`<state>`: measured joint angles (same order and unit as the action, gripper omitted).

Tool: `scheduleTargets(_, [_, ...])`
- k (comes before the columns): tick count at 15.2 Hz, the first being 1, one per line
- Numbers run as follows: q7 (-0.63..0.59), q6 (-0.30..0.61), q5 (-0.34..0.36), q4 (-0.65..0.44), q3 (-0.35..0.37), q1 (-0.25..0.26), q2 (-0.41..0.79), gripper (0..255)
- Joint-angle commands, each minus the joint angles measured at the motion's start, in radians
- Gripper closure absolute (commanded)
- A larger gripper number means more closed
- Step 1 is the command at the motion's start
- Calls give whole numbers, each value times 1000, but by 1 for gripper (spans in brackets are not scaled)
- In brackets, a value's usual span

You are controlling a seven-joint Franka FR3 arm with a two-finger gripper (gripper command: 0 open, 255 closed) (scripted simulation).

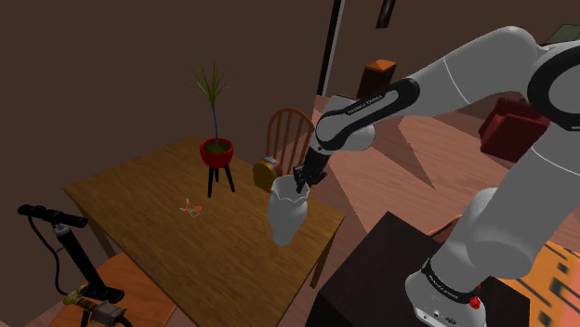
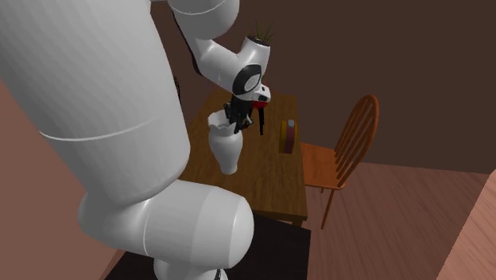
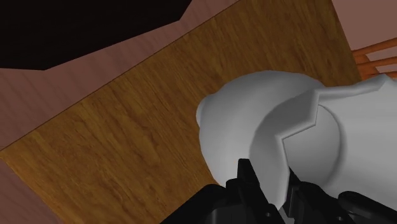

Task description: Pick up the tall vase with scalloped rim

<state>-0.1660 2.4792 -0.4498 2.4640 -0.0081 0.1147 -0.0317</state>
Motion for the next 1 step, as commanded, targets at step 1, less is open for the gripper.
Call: scheduleTargets(1, [-5,-6,4,2,0,0,-9,255])
